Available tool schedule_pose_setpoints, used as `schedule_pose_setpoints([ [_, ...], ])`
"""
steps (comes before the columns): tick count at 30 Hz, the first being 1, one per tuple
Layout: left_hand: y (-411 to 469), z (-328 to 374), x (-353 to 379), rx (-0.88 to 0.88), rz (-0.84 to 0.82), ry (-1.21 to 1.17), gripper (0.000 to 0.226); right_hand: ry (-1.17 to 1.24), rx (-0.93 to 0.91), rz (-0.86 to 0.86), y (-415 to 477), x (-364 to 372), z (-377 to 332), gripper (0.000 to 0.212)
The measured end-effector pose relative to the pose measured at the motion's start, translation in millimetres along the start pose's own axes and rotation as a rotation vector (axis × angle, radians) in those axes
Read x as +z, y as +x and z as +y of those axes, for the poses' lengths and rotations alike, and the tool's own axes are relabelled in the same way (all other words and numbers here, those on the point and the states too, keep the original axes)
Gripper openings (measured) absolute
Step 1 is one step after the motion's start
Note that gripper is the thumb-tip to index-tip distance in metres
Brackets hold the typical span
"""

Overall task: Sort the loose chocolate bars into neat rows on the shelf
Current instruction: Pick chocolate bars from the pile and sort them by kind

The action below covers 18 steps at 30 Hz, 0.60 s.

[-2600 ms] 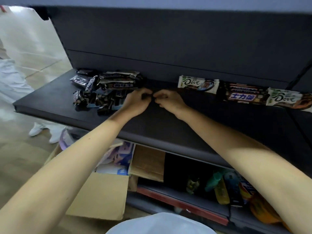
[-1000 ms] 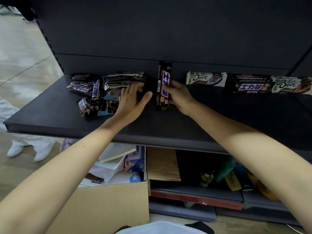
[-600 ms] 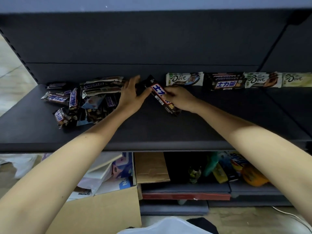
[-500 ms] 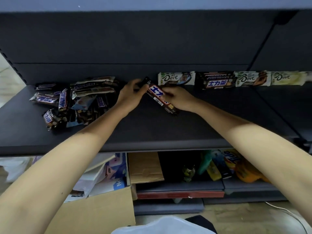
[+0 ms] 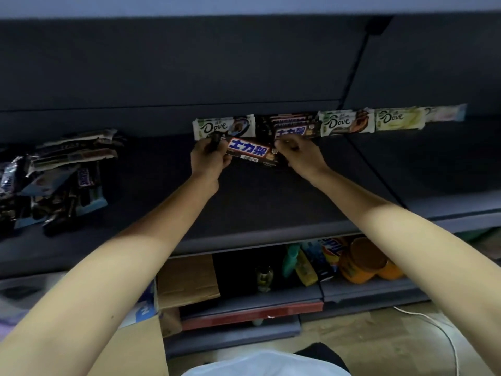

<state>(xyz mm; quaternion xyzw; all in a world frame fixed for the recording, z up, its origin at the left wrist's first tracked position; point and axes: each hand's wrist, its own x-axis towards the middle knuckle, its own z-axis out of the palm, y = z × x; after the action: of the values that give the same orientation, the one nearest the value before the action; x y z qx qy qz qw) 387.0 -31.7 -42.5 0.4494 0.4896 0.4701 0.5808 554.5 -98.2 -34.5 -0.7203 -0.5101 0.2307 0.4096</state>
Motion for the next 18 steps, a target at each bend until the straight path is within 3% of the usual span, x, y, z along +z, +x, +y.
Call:
schedule_pose_setpoints([
  [9, -8, -16, 79, -0.018, 0.051, -0.108, 0.023, 0.12, 0.217, 0.088, 10, -48, 38, 0.045],
  [13, -11, -17, 99, 0.004, 0.088, -0.108, 0.019, 0.191, 0.255, 0.084, 19, -65, 47, 0.033],
  [18, -9, -21, 107, 0.08, 0.05, 0.244, 0.015, 0.394, 0.292, 0.027, 28, -74, 54, 0.017],
])
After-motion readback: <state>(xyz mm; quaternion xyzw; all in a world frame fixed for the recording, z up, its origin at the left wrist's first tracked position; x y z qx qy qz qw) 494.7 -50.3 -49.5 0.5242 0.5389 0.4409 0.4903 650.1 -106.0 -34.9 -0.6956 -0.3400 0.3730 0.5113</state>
